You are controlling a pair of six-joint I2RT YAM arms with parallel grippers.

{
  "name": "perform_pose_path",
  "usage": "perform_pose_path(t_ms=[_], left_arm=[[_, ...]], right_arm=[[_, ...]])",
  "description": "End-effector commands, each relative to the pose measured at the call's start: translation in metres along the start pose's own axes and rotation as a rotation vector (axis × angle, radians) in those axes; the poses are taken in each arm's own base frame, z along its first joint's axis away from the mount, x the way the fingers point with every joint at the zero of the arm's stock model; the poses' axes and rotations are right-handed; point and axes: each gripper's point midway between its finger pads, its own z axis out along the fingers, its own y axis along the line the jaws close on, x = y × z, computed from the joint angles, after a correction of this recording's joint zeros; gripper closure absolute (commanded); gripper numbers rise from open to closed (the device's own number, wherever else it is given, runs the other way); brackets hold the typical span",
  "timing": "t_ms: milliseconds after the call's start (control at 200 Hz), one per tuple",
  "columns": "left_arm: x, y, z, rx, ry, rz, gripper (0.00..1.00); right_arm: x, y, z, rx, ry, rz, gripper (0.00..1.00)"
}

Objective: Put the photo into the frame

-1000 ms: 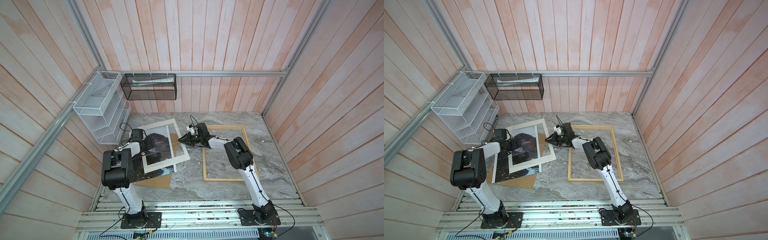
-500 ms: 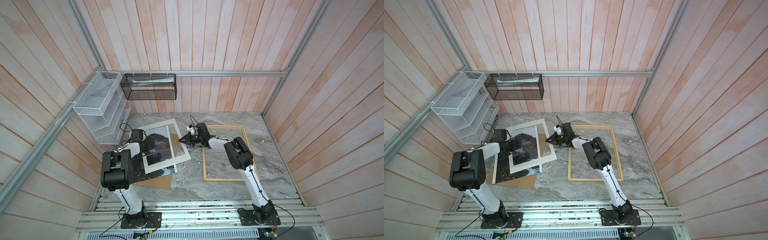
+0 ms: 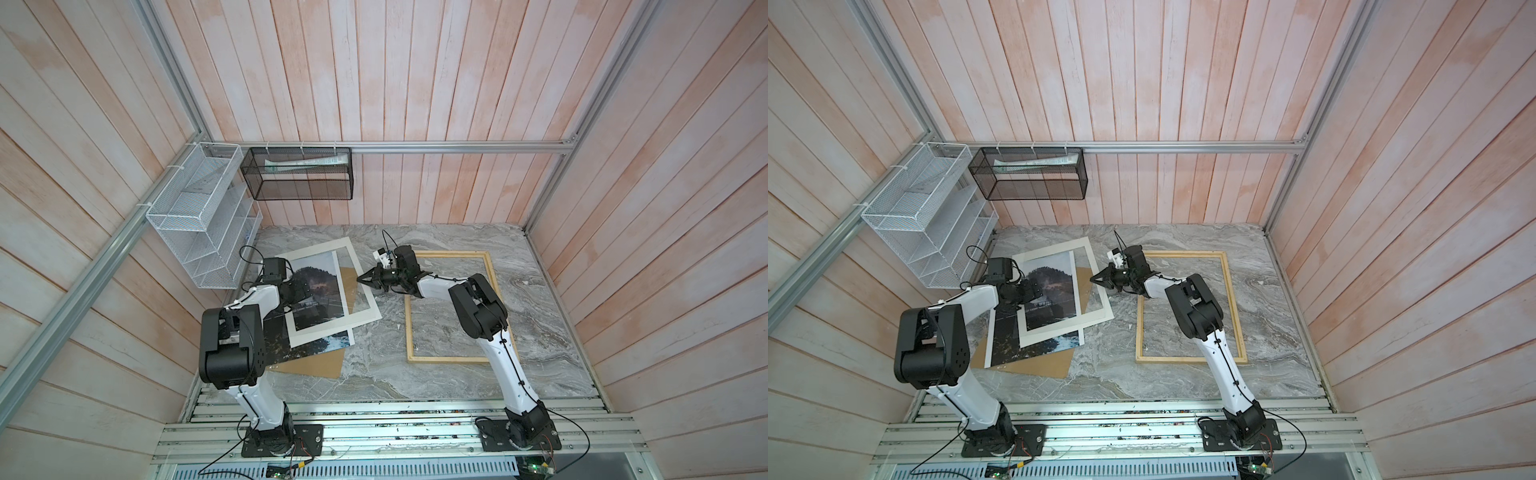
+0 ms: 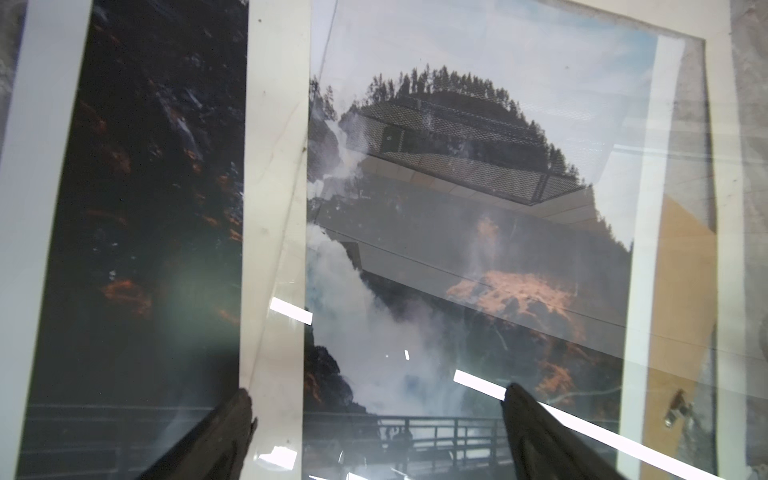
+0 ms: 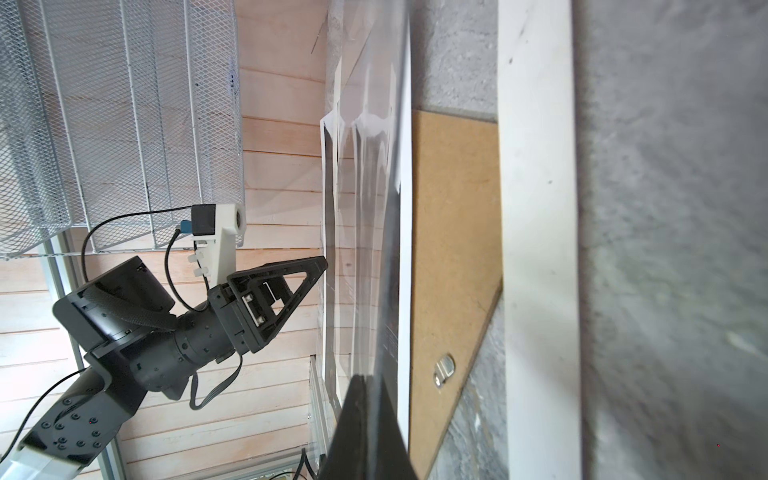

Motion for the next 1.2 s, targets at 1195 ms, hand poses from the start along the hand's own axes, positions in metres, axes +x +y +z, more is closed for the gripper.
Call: perform_pose_path(t_ms=[1195], left_arm=[[-0.002,-0.101,-0.053,0.315,-0.076,0.039,0.05]], right_arm=[[0.044,0.061,-0.153,-0.082,0.014,-0.199,1.0]])
